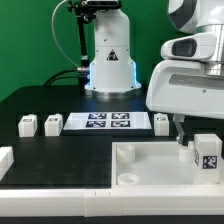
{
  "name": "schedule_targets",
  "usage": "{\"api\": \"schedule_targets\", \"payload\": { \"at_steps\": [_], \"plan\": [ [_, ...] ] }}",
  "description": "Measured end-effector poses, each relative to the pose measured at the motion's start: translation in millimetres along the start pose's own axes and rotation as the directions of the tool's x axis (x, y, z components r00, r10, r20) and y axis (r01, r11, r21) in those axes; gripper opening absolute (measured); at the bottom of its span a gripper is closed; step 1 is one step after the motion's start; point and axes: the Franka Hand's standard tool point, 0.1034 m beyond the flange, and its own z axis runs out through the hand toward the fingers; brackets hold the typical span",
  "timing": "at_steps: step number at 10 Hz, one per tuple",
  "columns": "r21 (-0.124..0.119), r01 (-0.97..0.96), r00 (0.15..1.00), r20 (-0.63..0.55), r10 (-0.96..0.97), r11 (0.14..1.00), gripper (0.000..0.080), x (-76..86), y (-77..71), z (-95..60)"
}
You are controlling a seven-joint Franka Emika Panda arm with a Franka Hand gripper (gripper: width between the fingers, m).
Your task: Assemble one leg
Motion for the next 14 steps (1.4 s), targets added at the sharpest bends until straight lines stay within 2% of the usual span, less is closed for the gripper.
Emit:
{"api": "schedule_targets", "payload": {
  "at_steps": [1, 2, 3, 4, 5, 6, 7, 8, 10, 12, 14],
  "plan": [
    [0.0, -0.002, 1.0, 0.0, 0.002, 1.0, 0.0524, -0.1, 0.3, 0.2],
    [0.002, -0.067, 0.998, 0.002, 0.067, 0.998, 0.0524, -0.4, 0.1, 0.4],
    [0.004, -0.2, 0.98, 0.004, 0.2, 0.98, 0.0346, -0.5, 0.0, 0.5],
    [0.003, -0.311, 0.951, 0.004, 0.311, 0.951, 0.0288, -0.6, 0.0, 0.5],
    [0.003, -0.357, 0.934, 0.004, 0.357, 0.934, 0.0288, -0.6, 0.0, 0.7],
    [0.007, -0.473, 0.881, 0.01, 0.473, 0.881, 0.0288, -0.8, -0.1, 0.9],
    [0.008, -0.622, 0.783, 0.02, 0.622, 0.783, 0.0288, 0.6, 0.8, 1.2],
    [-0.018, -0.742, 0.668, 0.05, 0.742, 0.67, 0.0288, 4.3, 0.6, 1.6],
    [-0.046, -0.897, 0.434, 0.091, 0.896, 0.439, 0.0289, 5.7, -1.0, 0.9],
    [-0.067, -0.992, 0.101, 0.084, 0.991, 0.107, 0.0292, 9.6, -3.7, 3.4],
    [-0.1, -0.985, -0.15, 0.065, 0.986, -0.144, 0.0296, 14.0, 0.2, 5.2]
  ]
}}
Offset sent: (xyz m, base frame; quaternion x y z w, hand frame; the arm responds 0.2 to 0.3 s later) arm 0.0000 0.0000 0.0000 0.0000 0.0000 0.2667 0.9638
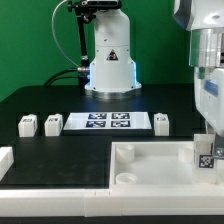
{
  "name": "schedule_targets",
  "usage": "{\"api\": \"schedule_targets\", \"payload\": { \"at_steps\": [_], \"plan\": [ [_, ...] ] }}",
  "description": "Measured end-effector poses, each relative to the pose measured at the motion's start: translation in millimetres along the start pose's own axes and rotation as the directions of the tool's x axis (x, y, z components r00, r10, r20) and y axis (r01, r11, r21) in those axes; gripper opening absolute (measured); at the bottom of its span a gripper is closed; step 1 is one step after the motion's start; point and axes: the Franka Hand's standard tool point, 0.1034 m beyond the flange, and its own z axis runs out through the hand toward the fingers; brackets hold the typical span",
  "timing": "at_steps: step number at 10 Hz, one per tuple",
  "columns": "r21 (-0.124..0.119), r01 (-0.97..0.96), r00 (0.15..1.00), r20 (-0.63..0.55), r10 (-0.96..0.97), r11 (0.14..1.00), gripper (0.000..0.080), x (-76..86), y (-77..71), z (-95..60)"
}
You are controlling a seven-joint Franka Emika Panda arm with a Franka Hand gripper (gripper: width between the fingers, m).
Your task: Assemble one leg
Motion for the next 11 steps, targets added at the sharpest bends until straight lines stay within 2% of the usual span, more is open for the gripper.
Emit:
{"api": "schedule_targets", "payload": {
  "at_steps": [2, 4, 5, 6, 7, 8, 9, 10, 11],
  "plan": [
    [-0.004, -0.05, 0.999, -0.004, 0.05, 0.999, 0.0297, 4.5, -1.0, 0.0],
    [-0.006, -0.021, 1.0, -0.001, 0.021, 1.0, 0.0297, 4.8, -0.9, -0.2],
    [-0.006, -0.01, 1.0, 0.0, 0.01, 1.0, 0.0356, 4.5, -0.7, -0.1],
    [-0.006, -0.01, 1.0, 0.0, 0.01, 1.0, 0.0542, 4.6, -0.7, -0.1],
    [-0.006, -0.008, 1.0, 0.0, 0.008, 1.0, 0.0542, 4.6, -0.7, -0.1],
    [-0.006, -0.008, 1.0, 0.0, 0.008, 1.0, 0.0627, 4.5, -0.7, -0.1],
    [-0.005, -0.006, 1.0, 0.001, 0.006, 1.0, 0.0643, 3.3, -0.4, -0.6],
    [0.014, 0.004, 1.0, 0.017, -0.004, 1.0, 0.0643, -6.0, 2.0, -9.2],
    [0.021, 0.011, 0.999, 0.035, -0.012, 1.0, 0.0648, -15.4, 3.0, -21.8]
  ]
}}
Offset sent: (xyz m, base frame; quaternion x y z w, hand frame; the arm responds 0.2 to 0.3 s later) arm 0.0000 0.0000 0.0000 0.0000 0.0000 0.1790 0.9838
